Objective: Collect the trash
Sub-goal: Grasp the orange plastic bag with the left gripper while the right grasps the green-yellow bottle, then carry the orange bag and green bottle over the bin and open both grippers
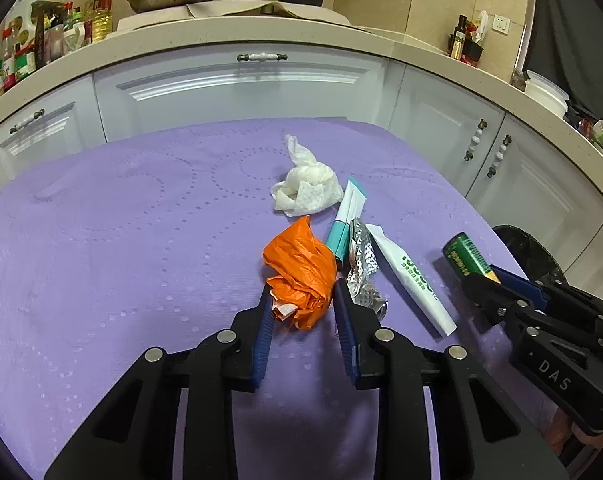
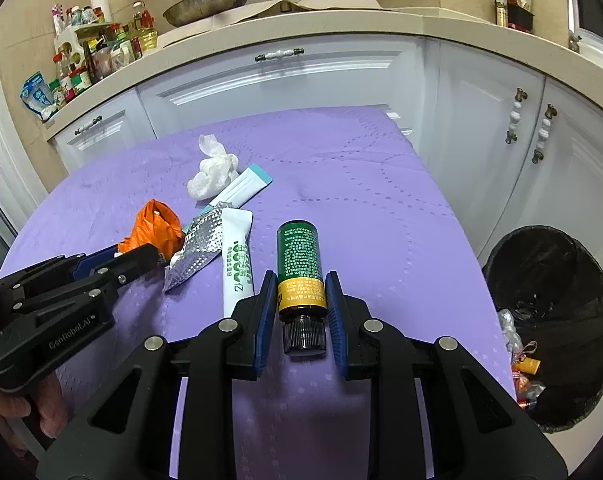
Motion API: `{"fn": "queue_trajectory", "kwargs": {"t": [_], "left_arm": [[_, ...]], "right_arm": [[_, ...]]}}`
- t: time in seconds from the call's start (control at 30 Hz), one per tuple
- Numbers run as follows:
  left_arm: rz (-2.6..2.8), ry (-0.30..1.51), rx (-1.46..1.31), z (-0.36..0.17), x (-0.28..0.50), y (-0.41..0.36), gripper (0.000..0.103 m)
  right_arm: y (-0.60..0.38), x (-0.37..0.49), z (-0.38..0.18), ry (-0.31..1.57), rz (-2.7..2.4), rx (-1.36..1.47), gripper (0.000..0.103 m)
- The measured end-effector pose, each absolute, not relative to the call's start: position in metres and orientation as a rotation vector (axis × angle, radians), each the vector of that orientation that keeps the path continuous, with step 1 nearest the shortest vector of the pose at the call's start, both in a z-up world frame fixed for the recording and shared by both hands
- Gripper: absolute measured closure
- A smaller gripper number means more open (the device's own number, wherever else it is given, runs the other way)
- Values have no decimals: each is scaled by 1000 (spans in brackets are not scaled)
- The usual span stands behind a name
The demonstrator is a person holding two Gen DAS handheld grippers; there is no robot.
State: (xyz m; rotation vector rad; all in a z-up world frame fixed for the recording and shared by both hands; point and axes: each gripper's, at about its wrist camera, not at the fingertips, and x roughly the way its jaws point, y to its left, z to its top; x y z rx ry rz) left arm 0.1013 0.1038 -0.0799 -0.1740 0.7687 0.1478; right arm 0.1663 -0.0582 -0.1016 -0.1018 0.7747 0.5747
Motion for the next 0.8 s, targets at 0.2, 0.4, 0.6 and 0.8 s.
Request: {"fn": "queue_trajectory", "kwargs": {"t": [0.2, 0.4, 0.6, 0.8], "left_arm": [[168, 744, -158, -73, 86, 105, 73], [183, 723, -165, -64, 70, 106, 73], [180, 687, -157, -53, 55, 97, 73], [151, 662, -144, -44, 45, 82, 73]], "right_arm": [[-69, 155, -96, 749, 556, -87, 79], [-80, 144, -92, 726, 536, -77, 79], [-94, 129, -86, 699, 514, -65, 79], [-116, 118, -77, 671, 478, -46, 79]]}}
